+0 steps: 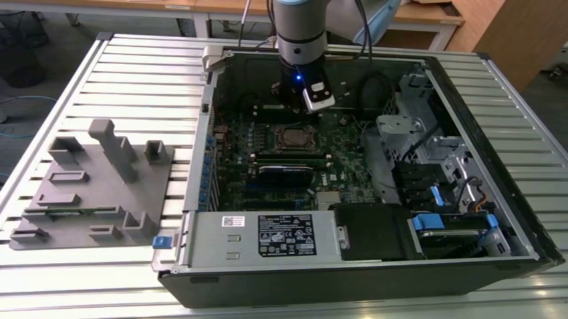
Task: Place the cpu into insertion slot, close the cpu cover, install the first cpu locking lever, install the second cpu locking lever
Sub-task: 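Install the first cpu locking lever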
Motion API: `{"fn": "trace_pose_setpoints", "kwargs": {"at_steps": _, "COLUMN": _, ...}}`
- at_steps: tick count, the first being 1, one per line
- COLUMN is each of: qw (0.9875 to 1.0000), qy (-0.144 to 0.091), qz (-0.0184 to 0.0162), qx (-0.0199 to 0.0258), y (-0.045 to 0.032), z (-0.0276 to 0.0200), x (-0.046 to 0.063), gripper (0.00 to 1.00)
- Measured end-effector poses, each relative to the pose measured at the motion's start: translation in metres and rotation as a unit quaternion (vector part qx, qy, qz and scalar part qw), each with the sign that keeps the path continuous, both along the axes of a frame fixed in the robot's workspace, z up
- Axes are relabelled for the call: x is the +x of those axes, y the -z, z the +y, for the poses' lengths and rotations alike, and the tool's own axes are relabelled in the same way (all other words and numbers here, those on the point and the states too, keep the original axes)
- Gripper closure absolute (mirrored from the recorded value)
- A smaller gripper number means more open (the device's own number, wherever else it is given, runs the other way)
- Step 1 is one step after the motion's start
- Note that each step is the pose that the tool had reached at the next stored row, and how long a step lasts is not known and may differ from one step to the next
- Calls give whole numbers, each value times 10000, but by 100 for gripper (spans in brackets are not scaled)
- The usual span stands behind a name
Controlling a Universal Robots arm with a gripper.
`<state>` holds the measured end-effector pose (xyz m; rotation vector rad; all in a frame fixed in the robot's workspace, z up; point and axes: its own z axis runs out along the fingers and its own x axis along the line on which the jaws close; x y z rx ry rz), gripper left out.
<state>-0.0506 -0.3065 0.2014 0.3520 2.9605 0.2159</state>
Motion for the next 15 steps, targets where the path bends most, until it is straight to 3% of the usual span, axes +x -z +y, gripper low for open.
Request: {"fn": "trace_pose_setpoints", "kwargs": {"at_steps": 15, "qw": 10000, "qy": 0, "qz": -37, "qx": -2, "y": 22, "z": -9, "x": -77, "gripper": 89}}
